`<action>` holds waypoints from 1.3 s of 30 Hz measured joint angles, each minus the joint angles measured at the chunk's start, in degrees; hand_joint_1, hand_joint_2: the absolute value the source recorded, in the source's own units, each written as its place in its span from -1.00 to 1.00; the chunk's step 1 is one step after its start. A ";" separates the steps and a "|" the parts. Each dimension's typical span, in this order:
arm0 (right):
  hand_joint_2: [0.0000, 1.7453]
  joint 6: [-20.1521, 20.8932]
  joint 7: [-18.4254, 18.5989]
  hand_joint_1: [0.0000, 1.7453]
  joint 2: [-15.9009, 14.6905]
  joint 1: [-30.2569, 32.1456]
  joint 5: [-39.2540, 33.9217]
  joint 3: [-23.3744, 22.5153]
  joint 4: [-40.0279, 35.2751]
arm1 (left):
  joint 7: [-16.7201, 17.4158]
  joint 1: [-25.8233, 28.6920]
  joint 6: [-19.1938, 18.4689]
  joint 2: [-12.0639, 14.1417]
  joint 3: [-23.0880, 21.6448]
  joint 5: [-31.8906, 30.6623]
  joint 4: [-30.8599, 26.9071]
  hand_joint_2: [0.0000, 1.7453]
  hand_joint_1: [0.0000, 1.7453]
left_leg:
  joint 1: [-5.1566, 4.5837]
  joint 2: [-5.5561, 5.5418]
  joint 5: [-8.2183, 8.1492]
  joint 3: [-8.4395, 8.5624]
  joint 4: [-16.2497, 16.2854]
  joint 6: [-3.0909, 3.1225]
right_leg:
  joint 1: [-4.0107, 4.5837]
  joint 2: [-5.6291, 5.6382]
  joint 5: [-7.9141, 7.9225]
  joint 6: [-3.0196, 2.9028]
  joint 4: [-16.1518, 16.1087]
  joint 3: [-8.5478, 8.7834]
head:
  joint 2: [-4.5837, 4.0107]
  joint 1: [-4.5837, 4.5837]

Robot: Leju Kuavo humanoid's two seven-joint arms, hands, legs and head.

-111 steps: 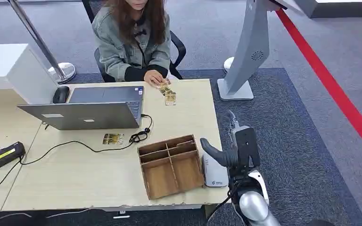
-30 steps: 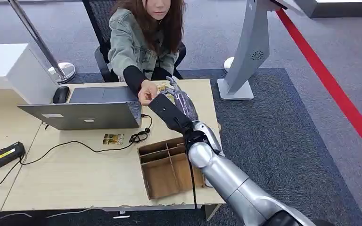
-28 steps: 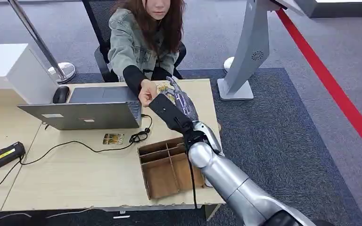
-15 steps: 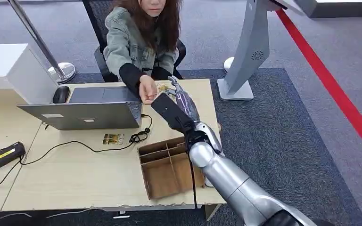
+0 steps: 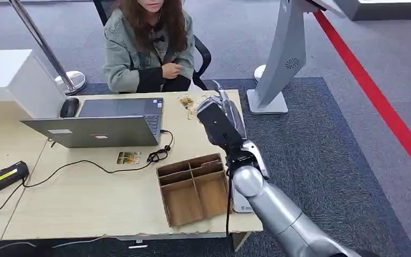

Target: Pass the card to the sensor for recognition and then transmit it.

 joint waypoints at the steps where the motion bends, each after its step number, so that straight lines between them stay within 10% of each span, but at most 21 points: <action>1: 1.00 -0.09 0.72 1.00 -0.90 1.09 1.09 -0.74 -1.60 | 0.00 0.05 0.00 0.04 0.00 0.24 0.00 -1.00 -1.00 | 0.00 0.01 0.00 0.00 0.00 0.00 | 0.00 0.00 0.00 0.00 0.00 0.01 | 0.00 0.00; 23: 1.00 1.38 12.40 1.00 -10.49 20.67 8.51 -11.62 -18.20 | 0.00 -0.01 0.70 0.35 -0.94 2.54 0.00 -1.00 -1.00 | 0.01 -0.01 -0.05 0.03 -0.01 -0.01 | 0.02 0.01 -0.04 -0.01 -0.01 0.02 | 0.00 0.00; 39: 1.00 3.69 4.00 1.00 -11.61 29.58 9.16 -17.59 -14.68 | 0.00 -0.13 1.38 -0.17 -1.07 2.36 0.00 -1.00 -1.00 | -0.02 0.00 -0.10 0.02 -0.01 -0.02 | 0.01 0.02 -0.05 0.00 -0.02 0.06 | 0.00 0.00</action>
